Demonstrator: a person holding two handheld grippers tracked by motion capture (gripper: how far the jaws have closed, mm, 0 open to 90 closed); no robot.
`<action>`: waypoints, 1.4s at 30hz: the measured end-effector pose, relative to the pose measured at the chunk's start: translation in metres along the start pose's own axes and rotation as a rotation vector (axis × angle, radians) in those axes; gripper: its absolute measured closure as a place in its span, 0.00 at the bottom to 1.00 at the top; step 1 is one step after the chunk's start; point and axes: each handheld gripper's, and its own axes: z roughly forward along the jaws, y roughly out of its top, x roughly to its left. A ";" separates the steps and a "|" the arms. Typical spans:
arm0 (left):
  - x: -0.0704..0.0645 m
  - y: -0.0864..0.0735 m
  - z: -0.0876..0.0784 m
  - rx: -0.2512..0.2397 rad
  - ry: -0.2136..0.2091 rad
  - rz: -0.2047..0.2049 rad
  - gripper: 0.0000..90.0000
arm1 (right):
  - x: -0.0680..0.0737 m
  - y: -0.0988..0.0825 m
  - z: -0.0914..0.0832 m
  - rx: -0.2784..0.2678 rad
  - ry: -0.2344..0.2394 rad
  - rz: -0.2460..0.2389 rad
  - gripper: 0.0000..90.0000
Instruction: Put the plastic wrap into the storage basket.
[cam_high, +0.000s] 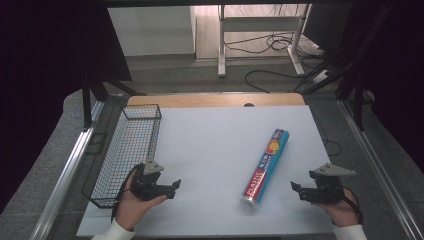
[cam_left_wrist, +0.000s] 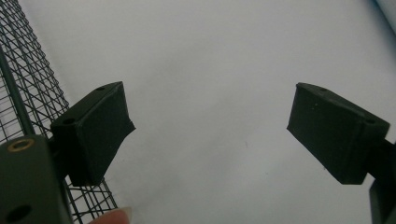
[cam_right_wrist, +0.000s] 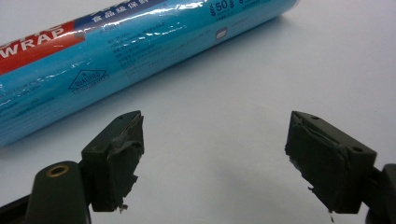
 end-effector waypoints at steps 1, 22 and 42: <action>0.000 0.000 0.000 -0.002 -0.001 -0.009 0.14 | 0.000 0.000 0.000 0.000 0.000 0.000 0.22; -0.007 0.005 -0.002 0.024 -0.036 -0.043 0.17 | -0.006 -0.003 -0.003 -0.015 -0.014 0.007 0.21; -0.032 0.046 0.008 0.050 -0.137 0.001 0.15 | -0.005 -0.003 -0.002 0.013 -0.030 0.017 0.22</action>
